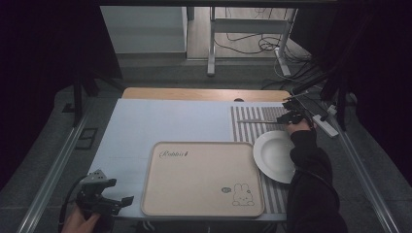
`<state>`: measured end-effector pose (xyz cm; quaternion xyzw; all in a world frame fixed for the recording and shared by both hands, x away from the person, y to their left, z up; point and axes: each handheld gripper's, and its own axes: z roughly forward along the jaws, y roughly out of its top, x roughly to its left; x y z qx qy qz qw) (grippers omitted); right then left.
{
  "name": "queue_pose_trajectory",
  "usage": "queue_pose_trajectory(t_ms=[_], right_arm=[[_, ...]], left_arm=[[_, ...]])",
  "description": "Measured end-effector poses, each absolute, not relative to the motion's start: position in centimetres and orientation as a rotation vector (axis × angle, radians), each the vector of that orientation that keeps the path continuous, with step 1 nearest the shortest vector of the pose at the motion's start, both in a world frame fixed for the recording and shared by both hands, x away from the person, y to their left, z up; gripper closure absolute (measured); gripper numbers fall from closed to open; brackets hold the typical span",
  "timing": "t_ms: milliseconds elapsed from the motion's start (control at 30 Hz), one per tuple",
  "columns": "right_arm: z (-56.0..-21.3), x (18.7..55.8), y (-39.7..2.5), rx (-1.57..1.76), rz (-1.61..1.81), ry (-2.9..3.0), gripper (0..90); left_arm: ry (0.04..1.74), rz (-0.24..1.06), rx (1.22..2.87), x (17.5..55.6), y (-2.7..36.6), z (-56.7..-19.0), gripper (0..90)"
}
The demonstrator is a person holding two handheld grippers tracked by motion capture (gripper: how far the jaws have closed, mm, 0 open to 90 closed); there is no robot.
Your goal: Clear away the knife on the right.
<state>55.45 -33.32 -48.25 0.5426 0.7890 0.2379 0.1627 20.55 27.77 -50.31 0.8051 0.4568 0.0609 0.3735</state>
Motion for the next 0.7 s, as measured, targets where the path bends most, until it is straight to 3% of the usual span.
queue_pose_trajectory(t_ms=[400,700], right_arm=[[-49.4,57.1,-34.4,1.579,0.643,2.175,90.0],[-49.3,55.4,-35.1,1.58,0.608,2.283,90.0]], left_arm=[[1.168,0.157,2.063,20.5,27.8,-50.3,1.0],[1.169,0.158,2.064,20.5,27.7,-50.3,1.1]])
